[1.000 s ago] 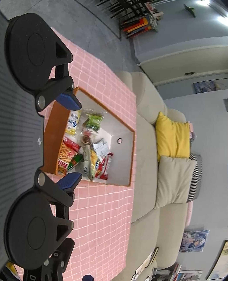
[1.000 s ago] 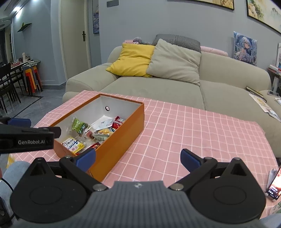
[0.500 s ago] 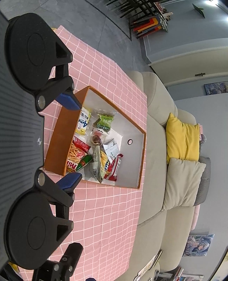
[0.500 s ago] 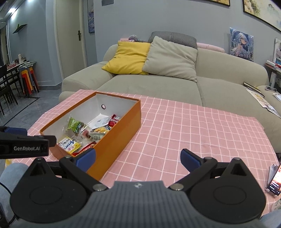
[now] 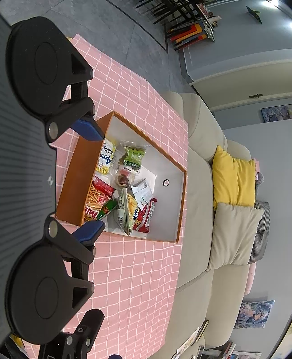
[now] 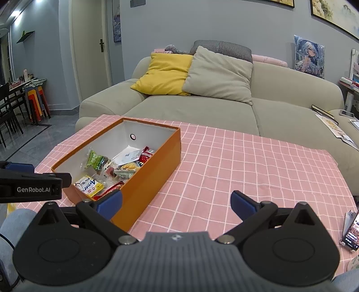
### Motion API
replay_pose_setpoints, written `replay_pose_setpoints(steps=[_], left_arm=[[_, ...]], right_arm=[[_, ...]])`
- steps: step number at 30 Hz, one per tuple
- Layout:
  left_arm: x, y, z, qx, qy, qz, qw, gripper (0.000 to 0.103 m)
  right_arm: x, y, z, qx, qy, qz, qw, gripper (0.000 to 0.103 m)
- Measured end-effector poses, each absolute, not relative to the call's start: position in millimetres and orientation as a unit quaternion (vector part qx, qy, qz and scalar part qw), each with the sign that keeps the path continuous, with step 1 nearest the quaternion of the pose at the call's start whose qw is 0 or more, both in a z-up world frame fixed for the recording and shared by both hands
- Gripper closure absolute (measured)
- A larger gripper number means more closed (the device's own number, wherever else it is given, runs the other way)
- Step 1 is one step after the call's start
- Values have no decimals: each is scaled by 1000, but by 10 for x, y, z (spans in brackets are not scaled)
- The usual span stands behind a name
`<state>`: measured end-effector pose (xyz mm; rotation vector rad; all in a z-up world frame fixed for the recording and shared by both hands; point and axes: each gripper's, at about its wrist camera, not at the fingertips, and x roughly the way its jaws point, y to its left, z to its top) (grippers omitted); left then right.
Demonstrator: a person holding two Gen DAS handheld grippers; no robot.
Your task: Organize snacks
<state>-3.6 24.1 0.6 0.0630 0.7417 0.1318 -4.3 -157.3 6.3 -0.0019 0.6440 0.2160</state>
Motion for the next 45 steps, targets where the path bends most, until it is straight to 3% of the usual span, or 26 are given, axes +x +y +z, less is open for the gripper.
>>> replay_pose_setpoints(steps=[45], left_arm=[[-60,240,85,20,358,53,932,9]], right_arm=[[-12,-1581,38,-1,321,111,941,4]])
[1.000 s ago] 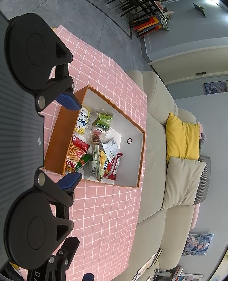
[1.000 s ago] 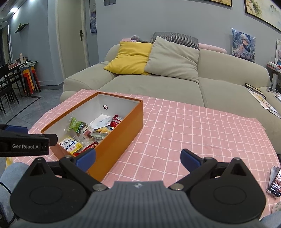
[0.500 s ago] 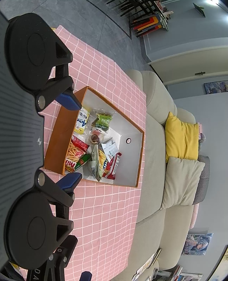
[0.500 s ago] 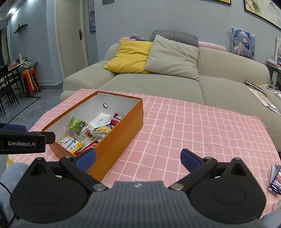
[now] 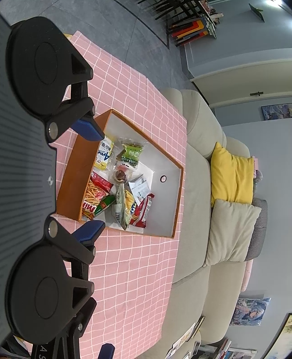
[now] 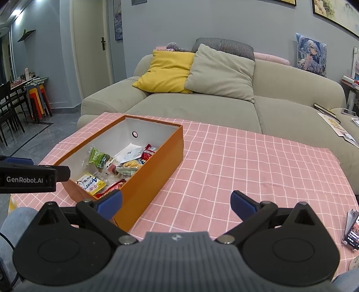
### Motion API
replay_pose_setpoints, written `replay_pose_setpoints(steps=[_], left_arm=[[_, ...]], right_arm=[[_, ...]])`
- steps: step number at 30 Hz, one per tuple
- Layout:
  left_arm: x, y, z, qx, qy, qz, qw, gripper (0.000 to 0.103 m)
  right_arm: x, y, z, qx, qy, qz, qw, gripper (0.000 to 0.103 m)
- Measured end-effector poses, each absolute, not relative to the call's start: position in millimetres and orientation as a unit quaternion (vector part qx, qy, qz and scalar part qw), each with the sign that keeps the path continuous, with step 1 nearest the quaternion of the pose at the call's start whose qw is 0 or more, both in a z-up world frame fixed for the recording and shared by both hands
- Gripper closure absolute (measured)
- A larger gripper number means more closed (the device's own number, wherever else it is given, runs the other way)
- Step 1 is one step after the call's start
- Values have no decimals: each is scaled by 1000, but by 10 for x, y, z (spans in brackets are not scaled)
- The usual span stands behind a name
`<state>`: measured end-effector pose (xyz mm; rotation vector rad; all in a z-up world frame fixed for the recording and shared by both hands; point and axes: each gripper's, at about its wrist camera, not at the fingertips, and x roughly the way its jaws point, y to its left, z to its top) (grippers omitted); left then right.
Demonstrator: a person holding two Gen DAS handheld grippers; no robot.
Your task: Organize snacks
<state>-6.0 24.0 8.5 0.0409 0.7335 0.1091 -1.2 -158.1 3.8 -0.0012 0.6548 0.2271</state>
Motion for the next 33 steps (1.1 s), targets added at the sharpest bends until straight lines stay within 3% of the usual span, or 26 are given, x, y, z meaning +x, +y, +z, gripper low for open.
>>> replay_pose_setpoints(steps=[33], left_arm=[[-69,237,113,28,355,50,933,9]], right_arm=[[-22,-1560,35,-2,319,107,942,4]])
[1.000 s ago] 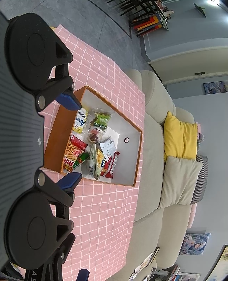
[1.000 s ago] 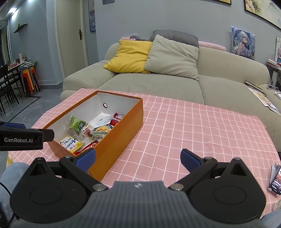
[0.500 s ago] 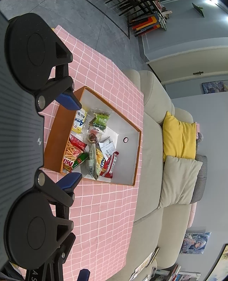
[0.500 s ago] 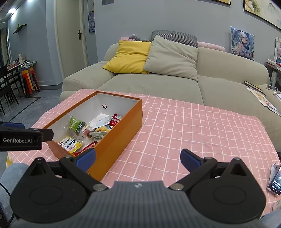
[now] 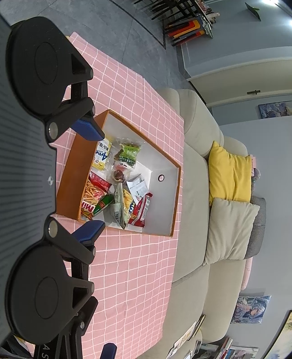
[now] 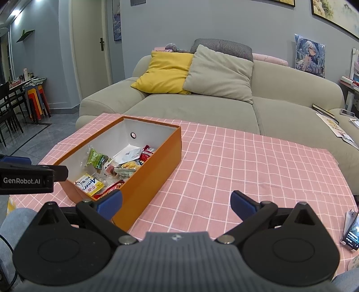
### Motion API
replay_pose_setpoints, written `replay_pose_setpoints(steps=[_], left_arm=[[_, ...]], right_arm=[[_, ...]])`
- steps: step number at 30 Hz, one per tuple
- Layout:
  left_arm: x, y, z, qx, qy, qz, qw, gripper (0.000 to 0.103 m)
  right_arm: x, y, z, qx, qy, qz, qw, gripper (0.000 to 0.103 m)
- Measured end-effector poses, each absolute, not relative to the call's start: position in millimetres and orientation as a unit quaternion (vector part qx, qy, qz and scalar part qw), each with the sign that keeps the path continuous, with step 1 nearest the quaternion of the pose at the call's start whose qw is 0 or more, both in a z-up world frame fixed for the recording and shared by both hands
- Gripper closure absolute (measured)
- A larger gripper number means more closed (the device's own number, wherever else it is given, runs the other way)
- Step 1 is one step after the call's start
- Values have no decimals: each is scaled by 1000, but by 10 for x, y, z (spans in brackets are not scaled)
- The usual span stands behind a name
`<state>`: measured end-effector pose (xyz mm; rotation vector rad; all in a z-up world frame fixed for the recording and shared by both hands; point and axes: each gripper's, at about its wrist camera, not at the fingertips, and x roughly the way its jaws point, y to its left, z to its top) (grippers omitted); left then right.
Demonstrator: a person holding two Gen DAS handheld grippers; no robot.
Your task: Organize snacks
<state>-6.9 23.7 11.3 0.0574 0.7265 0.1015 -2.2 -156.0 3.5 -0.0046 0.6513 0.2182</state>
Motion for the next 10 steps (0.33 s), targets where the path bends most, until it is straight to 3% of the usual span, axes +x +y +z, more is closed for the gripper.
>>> replay_pose_setpoints(steps=[10], left_arm=[[-72,254,124,25,354,50,933,9]], right_arm=[[-23,-1560,40,-3,319,107,942,4]])
